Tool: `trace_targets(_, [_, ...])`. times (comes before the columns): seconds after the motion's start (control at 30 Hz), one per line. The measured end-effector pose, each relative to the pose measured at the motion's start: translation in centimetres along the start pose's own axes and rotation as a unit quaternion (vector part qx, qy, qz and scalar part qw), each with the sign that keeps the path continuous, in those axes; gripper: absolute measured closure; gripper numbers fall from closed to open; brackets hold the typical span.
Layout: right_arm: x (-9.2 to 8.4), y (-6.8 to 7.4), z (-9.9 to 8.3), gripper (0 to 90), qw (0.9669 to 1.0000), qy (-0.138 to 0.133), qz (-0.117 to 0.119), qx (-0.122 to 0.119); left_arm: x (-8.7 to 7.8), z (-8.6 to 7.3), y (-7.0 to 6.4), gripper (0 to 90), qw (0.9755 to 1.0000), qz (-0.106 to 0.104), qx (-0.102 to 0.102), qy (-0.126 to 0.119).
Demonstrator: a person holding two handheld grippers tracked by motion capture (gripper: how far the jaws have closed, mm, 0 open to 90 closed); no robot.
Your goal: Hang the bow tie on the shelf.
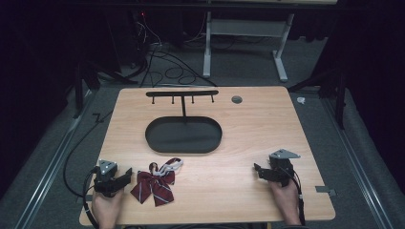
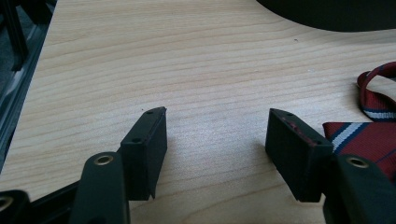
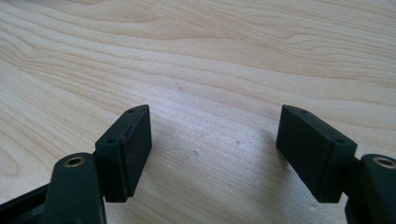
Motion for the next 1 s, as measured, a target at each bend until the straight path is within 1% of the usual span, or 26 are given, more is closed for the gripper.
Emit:
trace_targets(0.5, [0.0, -0.02, 0.0, 28.1, 1.0, 0.0, 0.0, -0.001, -0.04, -0.03, -0.06, 39.2, 1.0, 0.0, 0.0, 0.001])
trace_targets(0.57, [0.0, -0.01, 0.0, 28.1, 1.0, 0.0, 0.0, -0.001, -0.07, -0.04, -0.19, 39.4, 1.0, -0.003, 0.004, 0.001])
trace_targets(1.0, [-0.01, -0.01, -0.01, 27.9, 1.0, 0.0, 0.0, -0.001, 0.04, 0.06, -0.31, 38.9, 1.0, 0.003, -0.002, 0.002])
Point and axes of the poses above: each handheld gripper's, and its own axes: x roughly forward along the jaws, z roughly out of its top, y roughly to its left, the point moved 8 cm from there along x, roughly forward along the jaws, and after that the axes turned 2 degrees about x, right-handed, at the moved point
